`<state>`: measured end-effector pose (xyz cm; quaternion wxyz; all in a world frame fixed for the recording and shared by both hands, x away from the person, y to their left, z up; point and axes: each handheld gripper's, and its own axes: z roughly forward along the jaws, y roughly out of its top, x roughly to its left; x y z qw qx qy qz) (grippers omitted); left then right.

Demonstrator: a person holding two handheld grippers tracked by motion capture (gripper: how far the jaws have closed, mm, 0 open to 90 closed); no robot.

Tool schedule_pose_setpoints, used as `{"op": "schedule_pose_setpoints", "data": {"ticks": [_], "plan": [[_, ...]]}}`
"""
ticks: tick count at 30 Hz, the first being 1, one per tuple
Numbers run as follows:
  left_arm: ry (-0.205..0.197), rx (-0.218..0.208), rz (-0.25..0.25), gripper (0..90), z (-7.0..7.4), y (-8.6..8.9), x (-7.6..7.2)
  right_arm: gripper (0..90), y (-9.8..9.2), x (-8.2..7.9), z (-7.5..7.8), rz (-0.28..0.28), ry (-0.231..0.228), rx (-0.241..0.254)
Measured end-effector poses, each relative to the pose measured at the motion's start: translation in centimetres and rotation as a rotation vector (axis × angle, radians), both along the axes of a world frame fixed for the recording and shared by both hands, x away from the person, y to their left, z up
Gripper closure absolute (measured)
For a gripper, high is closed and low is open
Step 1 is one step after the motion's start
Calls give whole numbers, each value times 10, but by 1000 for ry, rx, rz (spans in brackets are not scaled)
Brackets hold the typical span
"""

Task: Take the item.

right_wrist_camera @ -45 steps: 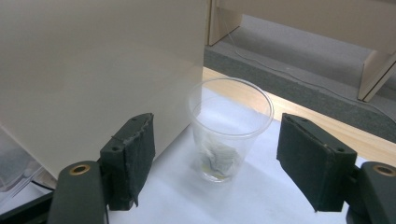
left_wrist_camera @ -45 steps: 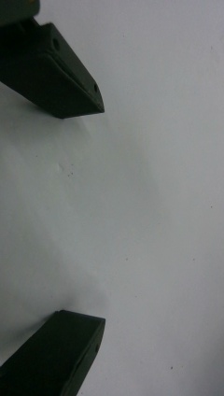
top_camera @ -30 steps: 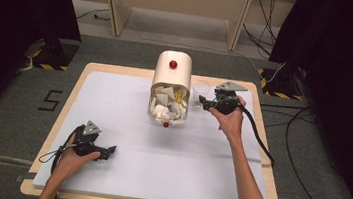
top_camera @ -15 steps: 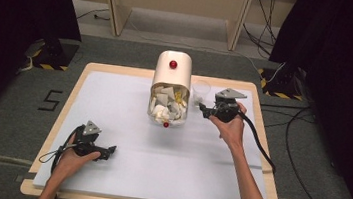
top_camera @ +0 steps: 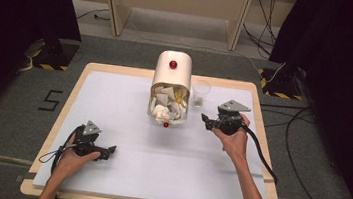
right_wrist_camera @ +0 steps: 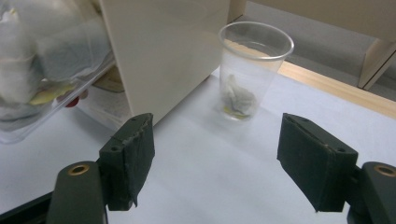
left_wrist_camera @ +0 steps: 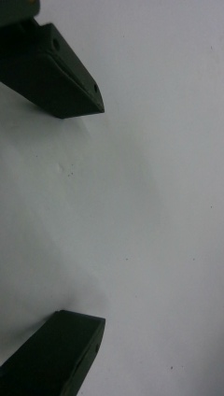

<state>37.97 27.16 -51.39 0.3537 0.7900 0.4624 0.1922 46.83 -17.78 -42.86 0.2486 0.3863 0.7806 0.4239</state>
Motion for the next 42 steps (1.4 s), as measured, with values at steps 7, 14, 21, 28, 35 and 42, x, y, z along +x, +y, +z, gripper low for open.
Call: {"op": "schedule_pose_setpoints", "data": {"ticks": [7,14,21,28,35,42], "plan": [[0,0,0,0,0,0,0,280,6,-12,-7,20,-2,-20],[0,1,1,0,0,0,0,275,9,-25,-19,27,4,-63],[0,1,1,0,0,0,0,266,9,-37,-31,41,32,-84],[0,1,1,0,0,0,0,259,7,-48,-40,49,63,-100],[0,2,1,0,0,0,0,249,6,-59,-47,61,92,-112],[0,2,1,0,0,0,0,242,7,-66,-54,86,132,-124]]}}
